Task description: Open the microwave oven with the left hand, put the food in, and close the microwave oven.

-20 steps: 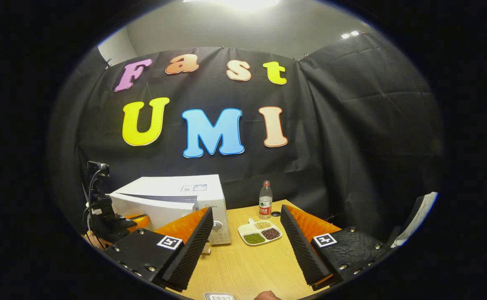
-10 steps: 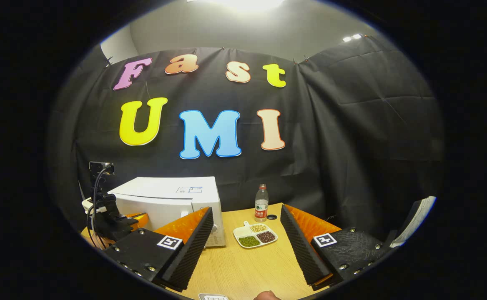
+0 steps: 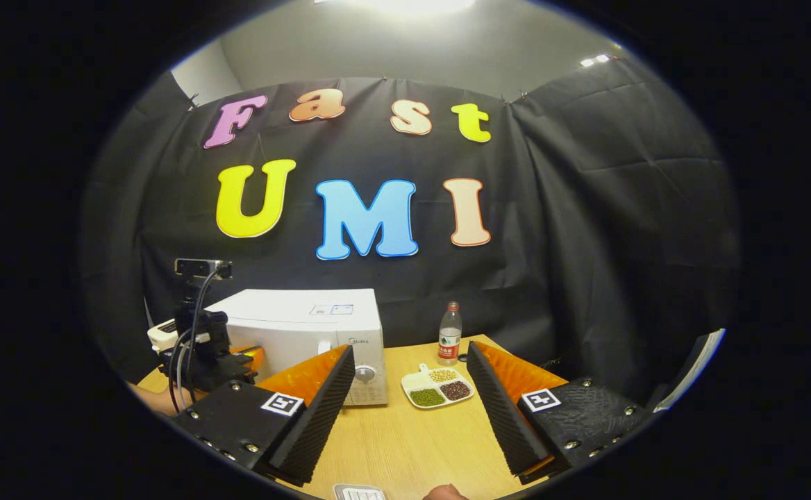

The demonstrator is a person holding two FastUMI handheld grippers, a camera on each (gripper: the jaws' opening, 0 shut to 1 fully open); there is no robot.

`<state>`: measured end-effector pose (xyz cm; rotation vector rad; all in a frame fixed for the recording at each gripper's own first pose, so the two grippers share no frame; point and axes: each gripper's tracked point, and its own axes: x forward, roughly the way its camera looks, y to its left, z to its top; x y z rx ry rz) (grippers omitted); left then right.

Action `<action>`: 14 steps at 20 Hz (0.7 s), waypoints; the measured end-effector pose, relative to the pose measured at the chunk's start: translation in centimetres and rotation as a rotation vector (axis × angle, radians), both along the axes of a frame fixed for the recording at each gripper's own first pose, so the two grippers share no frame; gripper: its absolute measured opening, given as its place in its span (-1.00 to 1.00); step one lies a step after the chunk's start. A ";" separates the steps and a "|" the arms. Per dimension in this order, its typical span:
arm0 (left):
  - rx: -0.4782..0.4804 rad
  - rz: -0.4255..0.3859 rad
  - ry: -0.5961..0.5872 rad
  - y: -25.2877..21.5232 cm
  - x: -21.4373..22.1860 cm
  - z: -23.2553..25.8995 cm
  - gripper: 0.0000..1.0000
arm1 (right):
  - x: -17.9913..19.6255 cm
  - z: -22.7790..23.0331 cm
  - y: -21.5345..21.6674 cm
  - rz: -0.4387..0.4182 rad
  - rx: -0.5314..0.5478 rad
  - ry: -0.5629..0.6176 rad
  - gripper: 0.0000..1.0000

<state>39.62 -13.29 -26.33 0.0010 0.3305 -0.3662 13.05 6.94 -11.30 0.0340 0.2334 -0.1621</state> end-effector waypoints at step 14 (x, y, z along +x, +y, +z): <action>-0.022 0.103 -0.210 2.7 -14.5 15.3 -0.87 | -4.8 3.8 -3.2 0.166 0.026 -0.088 0.97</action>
